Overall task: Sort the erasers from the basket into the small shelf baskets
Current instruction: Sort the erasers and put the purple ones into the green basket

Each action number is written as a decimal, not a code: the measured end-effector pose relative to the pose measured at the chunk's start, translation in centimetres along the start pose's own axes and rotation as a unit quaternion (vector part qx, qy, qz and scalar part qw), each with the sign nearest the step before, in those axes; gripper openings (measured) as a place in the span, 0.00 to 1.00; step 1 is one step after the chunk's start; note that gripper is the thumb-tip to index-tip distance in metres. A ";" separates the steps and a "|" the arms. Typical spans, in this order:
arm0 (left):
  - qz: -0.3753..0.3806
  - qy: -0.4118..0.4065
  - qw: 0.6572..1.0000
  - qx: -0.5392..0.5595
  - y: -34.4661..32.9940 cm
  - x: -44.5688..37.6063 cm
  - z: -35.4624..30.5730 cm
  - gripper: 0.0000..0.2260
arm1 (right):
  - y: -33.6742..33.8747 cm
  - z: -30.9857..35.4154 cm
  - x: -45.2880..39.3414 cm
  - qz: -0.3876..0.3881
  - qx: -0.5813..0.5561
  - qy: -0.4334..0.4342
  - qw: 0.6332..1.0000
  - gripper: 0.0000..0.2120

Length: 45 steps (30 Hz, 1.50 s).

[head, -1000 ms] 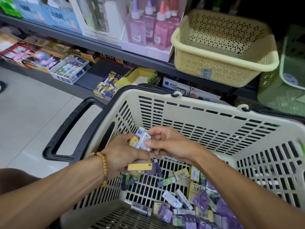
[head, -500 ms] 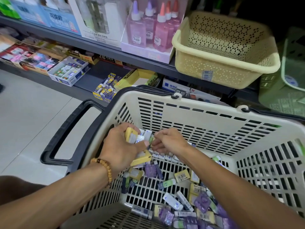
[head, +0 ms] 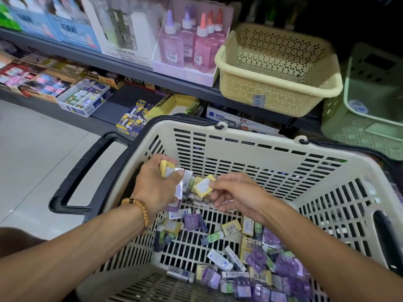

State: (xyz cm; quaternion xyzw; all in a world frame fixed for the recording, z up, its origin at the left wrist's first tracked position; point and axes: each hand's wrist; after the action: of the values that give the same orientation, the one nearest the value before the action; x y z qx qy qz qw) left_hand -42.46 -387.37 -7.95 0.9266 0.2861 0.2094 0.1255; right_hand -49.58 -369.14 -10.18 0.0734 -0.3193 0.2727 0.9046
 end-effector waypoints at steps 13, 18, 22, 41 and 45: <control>0.028 0.110 0.990 0.081 -0.1 -0.3 -0.4 0.06 | -2.5 -0.4 -4.0 -0.147 0.109 0.021 0.983 0.08; 0.040 0.109 0.988 0.098 -0.5 -0.2 -0.6 0.09 | -2.9 0.8 -0.6 0.004 0.103 0.070 0.992 0.10; 0.050 0.095 0.991 0.084 -1.2 0.3 -0.8 0.06 | -2.4 0.6 -0.1 0.006 0.105 0.067 0.992 0.05; 0.118 0.144 0.976 0.112 0.4 0.3 -1.3 0.10 | -2.4 -1.8 -4.1 -0.214 0.150 0.042 0.964 0.11; 0.134 0.144 0.975 0.108 0.1 0.4 -1.3 0.08 | -1.8 -0.7 -2.1 -0.096 0.011 0.073 0.993 0.12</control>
State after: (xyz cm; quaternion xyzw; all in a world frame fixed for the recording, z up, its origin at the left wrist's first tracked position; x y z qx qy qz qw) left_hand -42.73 -387.13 -6.61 0.9246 0.1956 0.3233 -0.0469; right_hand -49.61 -371.34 -11.90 0.0931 -0.2412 0.1929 0.9465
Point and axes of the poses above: each hand's wrist, its own x-axis away from the middle knuckle, its own y-axis out of the back of the hand, z = x × y, and after that the axes turned 6 degrees about -z, right-handed
